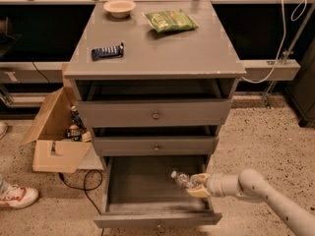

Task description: Pick water bottle from bottom drawer and place on counter

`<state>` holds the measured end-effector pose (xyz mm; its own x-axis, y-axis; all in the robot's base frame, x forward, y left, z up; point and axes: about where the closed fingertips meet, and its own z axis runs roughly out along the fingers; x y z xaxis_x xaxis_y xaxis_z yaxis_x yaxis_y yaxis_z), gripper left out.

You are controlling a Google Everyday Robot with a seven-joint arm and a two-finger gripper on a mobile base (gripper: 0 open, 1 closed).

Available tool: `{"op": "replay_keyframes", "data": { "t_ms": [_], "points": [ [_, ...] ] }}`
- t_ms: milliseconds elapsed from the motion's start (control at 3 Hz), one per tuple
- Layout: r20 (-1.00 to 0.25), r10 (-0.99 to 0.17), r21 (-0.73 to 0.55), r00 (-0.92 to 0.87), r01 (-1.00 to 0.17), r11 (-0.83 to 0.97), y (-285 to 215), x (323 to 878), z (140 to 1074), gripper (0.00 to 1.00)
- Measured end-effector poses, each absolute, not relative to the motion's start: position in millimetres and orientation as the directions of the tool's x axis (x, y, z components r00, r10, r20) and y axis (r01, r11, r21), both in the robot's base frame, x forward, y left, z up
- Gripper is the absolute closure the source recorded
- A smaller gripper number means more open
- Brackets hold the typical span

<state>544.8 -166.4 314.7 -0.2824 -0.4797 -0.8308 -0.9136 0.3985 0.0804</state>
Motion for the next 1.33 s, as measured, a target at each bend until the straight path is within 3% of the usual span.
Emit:
{"op": "replay_keyframes", "data": {
  "t_ms": [667, 1333],
  "points": [
    [-0.838, -0.478, 0.064, -0.263, -0.917, 0.394, -165, 547, 324, 1.00],
    [-0.833, -0.554, -0.241, 0.014, -0.910, 0.339, -149, 544, 488, 1.00]
  ]
}}
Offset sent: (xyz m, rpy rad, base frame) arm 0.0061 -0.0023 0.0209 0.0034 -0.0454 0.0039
